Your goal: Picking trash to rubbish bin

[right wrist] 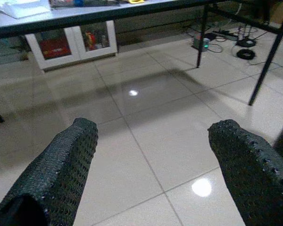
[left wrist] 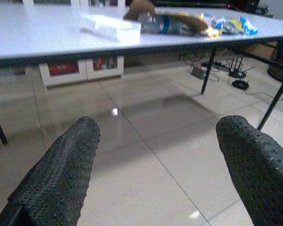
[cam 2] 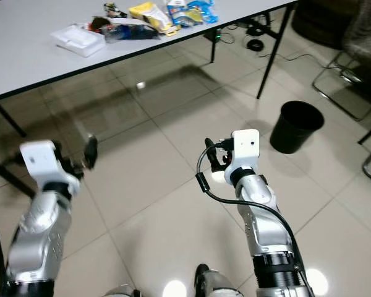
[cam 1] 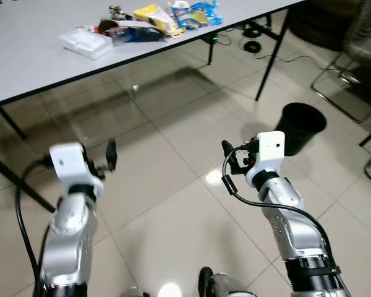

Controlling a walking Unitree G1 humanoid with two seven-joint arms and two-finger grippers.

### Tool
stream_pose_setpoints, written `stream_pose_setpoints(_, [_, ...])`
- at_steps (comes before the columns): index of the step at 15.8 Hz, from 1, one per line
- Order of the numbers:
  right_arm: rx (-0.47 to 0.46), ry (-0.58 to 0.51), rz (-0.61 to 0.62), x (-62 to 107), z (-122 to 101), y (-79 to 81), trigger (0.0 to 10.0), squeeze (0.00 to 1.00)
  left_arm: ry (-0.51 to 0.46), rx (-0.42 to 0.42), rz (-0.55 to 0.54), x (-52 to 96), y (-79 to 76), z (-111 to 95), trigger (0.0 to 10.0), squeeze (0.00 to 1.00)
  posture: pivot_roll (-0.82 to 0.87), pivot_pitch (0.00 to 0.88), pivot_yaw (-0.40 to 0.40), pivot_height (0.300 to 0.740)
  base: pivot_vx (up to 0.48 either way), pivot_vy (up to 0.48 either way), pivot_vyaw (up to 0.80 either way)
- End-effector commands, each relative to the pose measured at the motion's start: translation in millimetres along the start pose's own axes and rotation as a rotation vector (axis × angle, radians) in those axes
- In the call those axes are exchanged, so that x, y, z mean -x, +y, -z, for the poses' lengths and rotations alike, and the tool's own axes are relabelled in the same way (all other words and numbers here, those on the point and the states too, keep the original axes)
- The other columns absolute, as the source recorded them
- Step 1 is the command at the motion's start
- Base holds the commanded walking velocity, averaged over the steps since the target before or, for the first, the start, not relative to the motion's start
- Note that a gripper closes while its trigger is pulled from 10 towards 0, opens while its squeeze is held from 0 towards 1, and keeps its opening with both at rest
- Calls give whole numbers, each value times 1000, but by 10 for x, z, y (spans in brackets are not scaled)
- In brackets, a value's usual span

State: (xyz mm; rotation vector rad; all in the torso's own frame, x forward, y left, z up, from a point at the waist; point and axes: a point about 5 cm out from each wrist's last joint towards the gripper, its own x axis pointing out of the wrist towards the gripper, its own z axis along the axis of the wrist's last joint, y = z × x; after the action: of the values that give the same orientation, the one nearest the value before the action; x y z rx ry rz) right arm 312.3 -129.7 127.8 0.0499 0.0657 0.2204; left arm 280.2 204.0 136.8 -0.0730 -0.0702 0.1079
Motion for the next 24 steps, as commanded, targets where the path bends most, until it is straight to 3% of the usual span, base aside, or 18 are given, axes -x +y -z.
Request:
stream_pose_setpoints(1, [2, -17, -1, 11, -15, 3, 10000, 0, -21, 6, 4, -32, -20, -92, 10000, 0, -41, 154, 2, 740, 356, 0, 0])
stream_pose_setpoints(24, [36, -39, -51, 21, -10, 62, 10000, 0, 23, 0, -23, -49, 67, -139, 10000, 0, -31, 154, 12, 740, 411, 0, 0])
